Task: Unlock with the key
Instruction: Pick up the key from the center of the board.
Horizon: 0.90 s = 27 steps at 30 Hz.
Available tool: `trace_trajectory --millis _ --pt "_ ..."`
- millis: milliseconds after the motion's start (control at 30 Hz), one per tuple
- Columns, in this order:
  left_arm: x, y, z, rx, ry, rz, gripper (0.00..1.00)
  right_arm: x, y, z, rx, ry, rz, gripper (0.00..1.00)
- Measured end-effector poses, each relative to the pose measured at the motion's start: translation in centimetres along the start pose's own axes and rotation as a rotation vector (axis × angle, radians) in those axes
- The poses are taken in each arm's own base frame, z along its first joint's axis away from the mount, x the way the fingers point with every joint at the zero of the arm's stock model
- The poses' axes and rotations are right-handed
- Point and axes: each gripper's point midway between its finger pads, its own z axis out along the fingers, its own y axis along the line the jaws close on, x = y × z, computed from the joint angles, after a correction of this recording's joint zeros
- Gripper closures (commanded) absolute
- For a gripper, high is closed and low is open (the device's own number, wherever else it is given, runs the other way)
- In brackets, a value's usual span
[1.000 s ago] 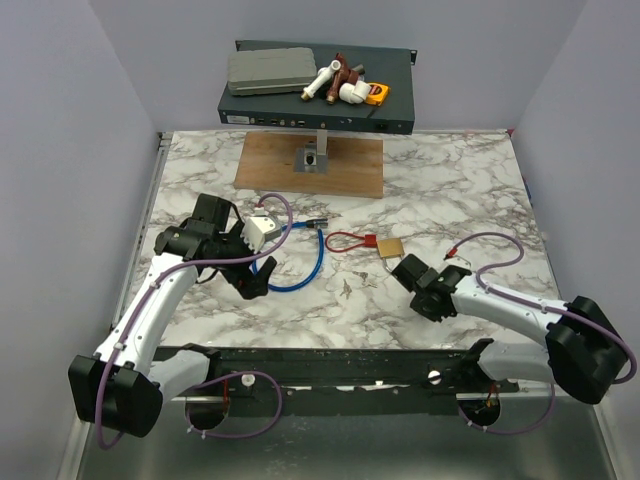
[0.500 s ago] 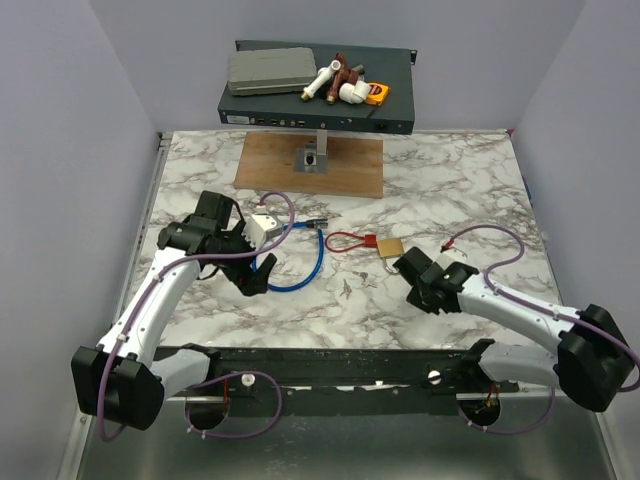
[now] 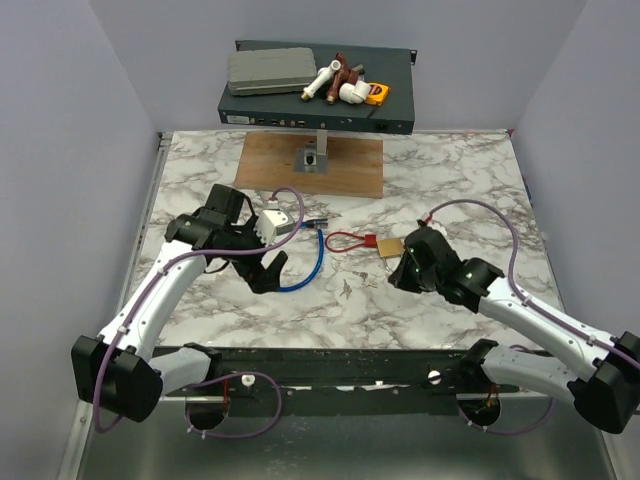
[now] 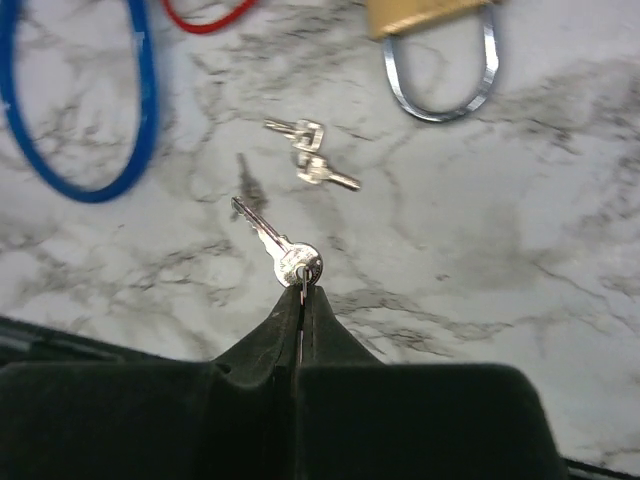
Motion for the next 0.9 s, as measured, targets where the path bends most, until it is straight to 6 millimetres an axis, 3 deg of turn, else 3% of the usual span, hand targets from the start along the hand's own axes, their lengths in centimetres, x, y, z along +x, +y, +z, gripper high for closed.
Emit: trace_trajectory --millis 233,500,667,900 --pt "-2.1 -2.5 0.2 0.095 -0.048 0.026 0.02 -1.9 7.9 -3.2 -0.351 -0.025 -0.221 0.99" --pt "-6.2 -6.0 0.1 0.318 -0.193 -0.085 0.02 0.5 14.3 -5.7 -0.525 -0.041 -0.492 0.99" --pt "-7.4 -7.8 -0.5 0.439 -0.229 -0.099 0.02 1.3 16.4 -6.1 -0.528 -0.078 -0.600 0.99" --pt "-7.4 -9.6 -1.5 0.553 -0.246 -0.090 0.06 0.4 18.2 -7.7 -0.540 -0.170 -0.669 1.00"
